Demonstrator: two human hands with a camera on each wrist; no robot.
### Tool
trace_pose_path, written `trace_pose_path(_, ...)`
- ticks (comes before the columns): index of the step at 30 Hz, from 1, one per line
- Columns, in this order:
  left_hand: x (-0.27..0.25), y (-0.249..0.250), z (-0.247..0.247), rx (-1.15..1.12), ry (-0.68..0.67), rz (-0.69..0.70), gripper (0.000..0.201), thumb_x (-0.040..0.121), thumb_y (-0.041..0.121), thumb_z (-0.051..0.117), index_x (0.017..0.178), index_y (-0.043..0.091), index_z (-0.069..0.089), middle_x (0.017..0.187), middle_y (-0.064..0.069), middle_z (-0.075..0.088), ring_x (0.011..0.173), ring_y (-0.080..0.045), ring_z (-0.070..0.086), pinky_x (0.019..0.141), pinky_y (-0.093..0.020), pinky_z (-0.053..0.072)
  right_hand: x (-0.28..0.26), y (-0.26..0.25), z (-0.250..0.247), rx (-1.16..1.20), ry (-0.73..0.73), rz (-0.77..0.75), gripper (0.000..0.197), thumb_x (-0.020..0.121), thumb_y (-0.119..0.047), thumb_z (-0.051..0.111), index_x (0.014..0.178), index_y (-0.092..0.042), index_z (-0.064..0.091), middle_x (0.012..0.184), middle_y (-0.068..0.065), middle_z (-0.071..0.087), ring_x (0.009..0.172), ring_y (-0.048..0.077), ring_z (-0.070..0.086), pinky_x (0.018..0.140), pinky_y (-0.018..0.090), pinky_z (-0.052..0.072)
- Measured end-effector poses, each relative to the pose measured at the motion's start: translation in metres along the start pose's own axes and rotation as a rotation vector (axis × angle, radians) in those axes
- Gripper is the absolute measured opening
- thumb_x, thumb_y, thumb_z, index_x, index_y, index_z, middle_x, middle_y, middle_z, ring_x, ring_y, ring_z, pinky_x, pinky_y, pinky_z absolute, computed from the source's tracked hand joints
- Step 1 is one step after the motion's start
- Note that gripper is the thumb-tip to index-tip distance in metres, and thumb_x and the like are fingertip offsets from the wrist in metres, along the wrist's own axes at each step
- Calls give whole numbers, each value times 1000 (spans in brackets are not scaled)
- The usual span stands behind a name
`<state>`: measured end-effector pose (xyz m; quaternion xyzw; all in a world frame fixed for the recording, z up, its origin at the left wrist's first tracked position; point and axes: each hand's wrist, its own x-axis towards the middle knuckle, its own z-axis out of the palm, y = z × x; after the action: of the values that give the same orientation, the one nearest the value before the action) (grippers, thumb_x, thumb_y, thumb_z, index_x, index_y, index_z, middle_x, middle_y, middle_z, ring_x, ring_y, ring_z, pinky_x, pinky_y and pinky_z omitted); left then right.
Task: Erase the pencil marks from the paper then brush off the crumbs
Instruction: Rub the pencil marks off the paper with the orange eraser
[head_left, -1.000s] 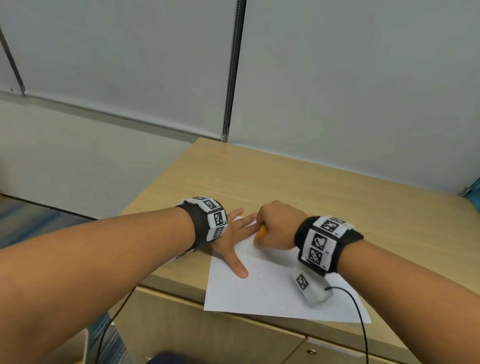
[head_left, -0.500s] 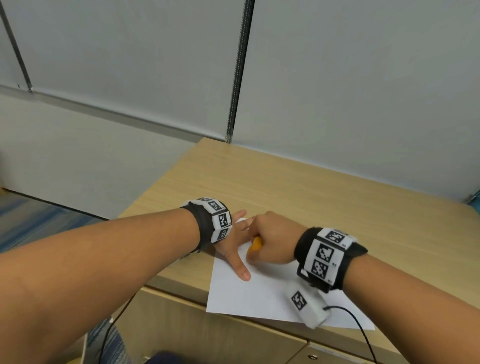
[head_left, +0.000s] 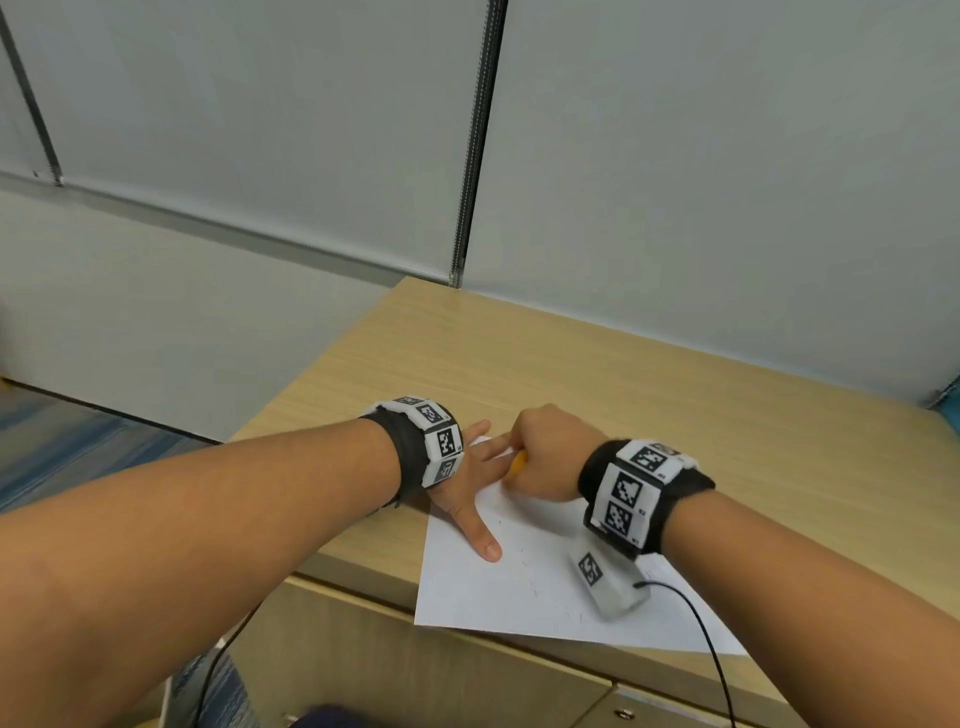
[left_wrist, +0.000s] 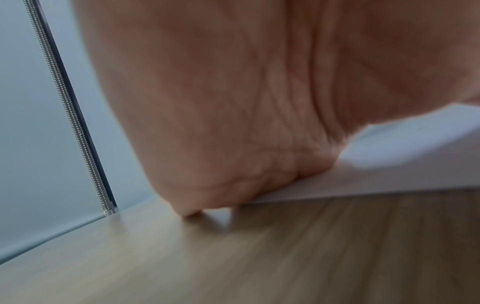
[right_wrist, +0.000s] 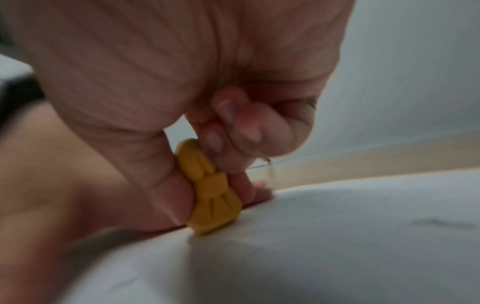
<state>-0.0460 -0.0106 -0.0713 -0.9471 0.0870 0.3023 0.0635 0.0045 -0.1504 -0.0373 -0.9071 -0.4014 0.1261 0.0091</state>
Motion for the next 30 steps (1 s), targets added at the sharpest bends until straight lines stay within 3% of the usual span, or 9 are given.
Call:
trace_pose_path(3, -2, 1, -1, -9, -9, 4, 122, 74, 85, 56, 156, 35, -18, 164, 6, -28, 148, -33, -30, 118, -67, -6, -6, -2, 4, 46, -78, -41, 27, 81, -28, 75, 64, -15, 59, 62, 0, 57, 57, 17, 53, 53, 26, 41)
trace_pose_path(7, 5, -2, 3, -19, 28, 1, 130, 69, 88, 59, 152, 36, -27, 161, 7, -35, 149, -32, -28, 118, -67, -6, 7, 16, -5, 16, 79, 82, 33, 83, -32, 70, 62, -16, 50, 63, 1, 52, 58, 20, 51, 51, 27, 39)
trace_pose_path(11, 2, 0, -1, 4, -15, -3, 123, 73, 86, 55, 156, 35, -19, 164, 5, -29, 148, -33, -32, 117, -68, -6, -3, -2, 8, 40, -54, -60, 23, 81, -29, 73, 66, -15, 62, 64, 1, 60, 61, 20, 59, 54, 28, 46)
trace_pose_path(15, 7, -3, 5, -42, 47, 9, 131, 67, 88, 59, 151, 38, -29, 161, 7, -35, 149, -32, -28, 117, -67, -6, 10, 21, -8, 22, 75, 119, 38, 84, -34, 72, 62, -16, 48, 63, 1, 50, 56, 18, 47, 50, 27, 37)
trace_pose_path(20, 7, -3, 1, -1, 8, 2, 127, 69, 89, 55, 154, 35, -23, 163, 6, -31, 149, -34, -28, 117, -70, -4, 0, 1, 8, 31, -20, 10, 21, 81, -26, 67, 68, -12, 60, 68, 4, 61, 62, 22, 59, 53, 29, 45)
trace_pose_path(25, 11, -5, 9, -67, 74, -7, 136, 58, 95, 53, 151, 39, -28, 162, 8, -34, 150, -30, -27, 118, -65, -7, 4, 31, -8, 8, 82, 228, 35, 85, -34, 69, 68, -16, 45, 71, 1, 52, 60, 19, 50, 50, 26, 37)
trace_pose_path(30, 1, 6, 8, -111, 83, -102, 135, 58, 99, 48, 153, 37, -25, 162, 9, -33, 151, -26, -26, 119, -63, -6, -18, 51, -14, 86, 109, 290, 33, 91, -39, 70, 77, -13, 56, 75, 4, 61, 59, 19, 56, 55, 26, 46)
